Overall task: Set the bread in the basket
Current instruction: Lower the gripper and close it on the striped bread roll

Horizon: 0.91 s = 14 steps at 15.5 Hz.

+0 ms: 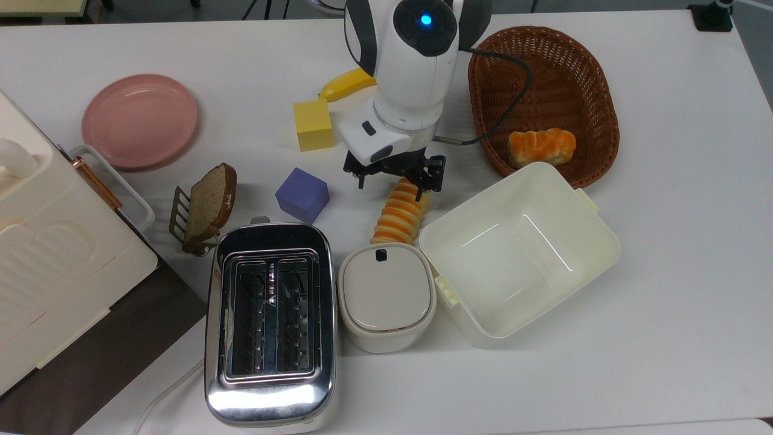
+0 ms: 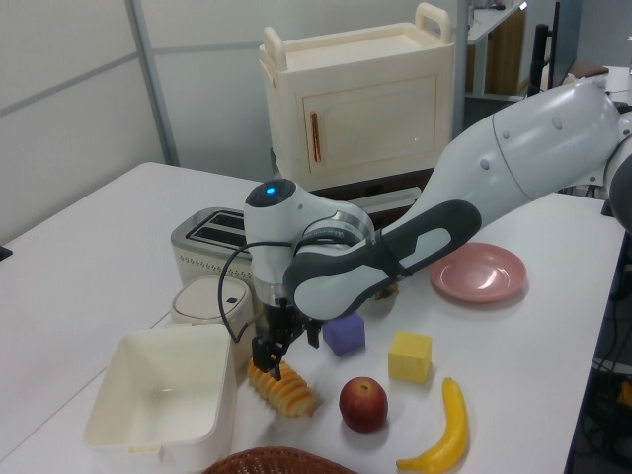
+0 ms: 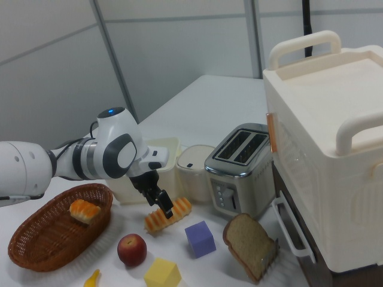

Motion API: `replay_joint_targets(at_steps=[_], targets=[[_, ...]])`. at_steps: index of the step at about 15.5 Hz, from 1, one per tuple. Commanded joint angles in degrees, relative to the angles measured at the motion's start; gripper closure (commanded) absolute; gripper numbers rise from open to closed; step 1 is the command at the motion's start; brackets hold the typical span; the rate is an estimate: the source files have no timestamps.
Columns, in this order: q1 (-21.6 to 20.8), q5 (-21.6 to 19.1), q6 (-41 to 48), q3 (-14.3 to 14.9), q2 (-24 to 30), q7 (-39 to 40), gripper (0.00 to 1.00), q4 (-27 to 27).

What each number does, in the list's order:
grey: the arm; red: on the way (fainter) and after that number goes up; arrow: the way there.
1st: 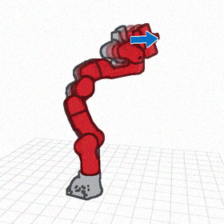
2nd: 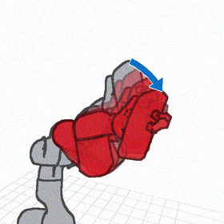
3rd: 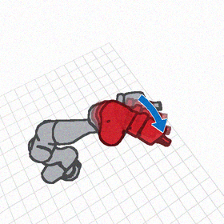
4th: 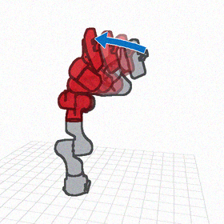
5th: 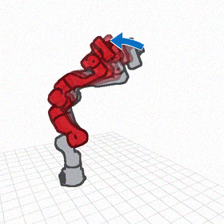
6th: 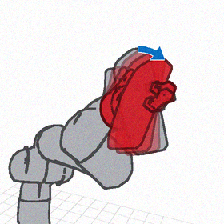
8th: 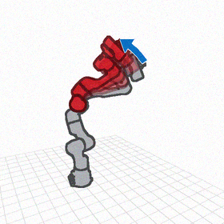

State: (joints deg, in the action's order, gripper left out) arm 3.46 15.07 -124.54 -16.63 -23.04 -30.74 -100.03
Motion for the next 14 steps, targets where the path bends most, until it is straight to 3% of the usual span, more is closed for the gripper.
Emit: replay_joint_targets(at_steps=[1,14], targets=[[-1.3,1.1,-2.0,-0.4,0.1,-2.6,0.0,-0.8],[-2.6,3.6,-4.2,-0.2,-2.6,-3.5,0.0,-0.4]])
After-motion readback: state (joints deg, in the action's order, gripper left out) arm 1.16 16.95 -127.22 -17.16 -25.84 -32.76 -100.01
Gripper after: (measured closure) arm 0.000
